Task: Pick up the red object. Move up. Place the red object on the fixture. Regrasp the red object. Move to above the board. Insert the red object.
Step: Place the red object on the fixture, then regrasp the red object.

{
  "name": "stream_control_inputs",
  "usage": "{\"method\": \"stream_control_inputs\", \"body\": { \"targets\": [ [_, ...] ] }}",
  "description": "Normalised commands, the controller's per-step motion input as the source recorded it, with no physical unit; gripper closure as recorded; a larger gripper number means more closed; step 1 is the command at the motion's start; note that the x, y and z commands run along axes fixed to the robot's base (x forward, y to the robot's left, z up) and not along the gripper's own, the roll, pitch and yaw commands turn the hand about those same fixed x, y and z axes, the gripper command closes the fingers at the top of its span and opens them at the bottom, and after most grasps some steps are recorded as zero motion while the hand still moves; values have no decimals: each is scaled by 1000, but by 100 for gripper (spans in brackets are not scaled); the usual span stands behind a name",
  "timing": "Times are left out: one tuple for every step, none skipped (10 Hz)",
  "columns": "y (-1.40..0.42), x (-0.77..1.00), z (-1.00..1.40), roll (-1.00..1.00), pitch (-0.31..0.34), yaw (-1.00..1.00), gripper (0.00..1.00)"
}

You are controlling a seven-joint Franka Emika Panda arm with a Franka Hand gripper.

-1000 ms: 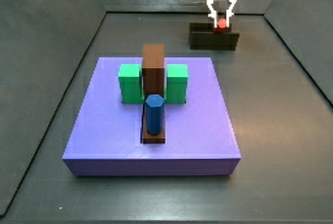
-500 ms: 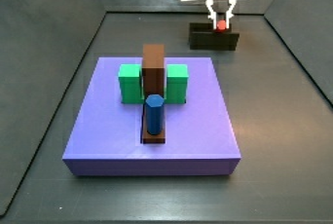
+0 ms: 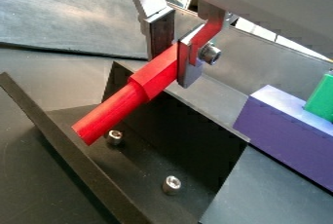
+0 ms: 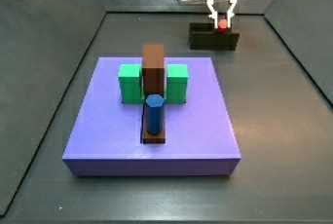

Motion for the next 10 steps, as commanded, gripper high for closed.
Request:
{"method": "stream_control_inputs", "body": {
  "targets": [
    [26, 0, -106, -151, 0, 0, 100],
    [69, 0, -154, -46, 0, 0, 100],
    [77, 0, -203, 0, 0, 0, 100],
    [74, 0, -211, 0, 0, 0, 100],
    [63, 0, -160, -83, -11, 0, 100],
    [40, 0, -131, -83, -17, 0, 100],
    [0, 0, 0, 0, 0, 0, 100],
    [0, 0, 0, 0, 0, 0, 0],
    [37, -117, 409, 46, 20, -126, 0],
    [0, -294, 720, 346, 60, -143, 0]
  ]
}}
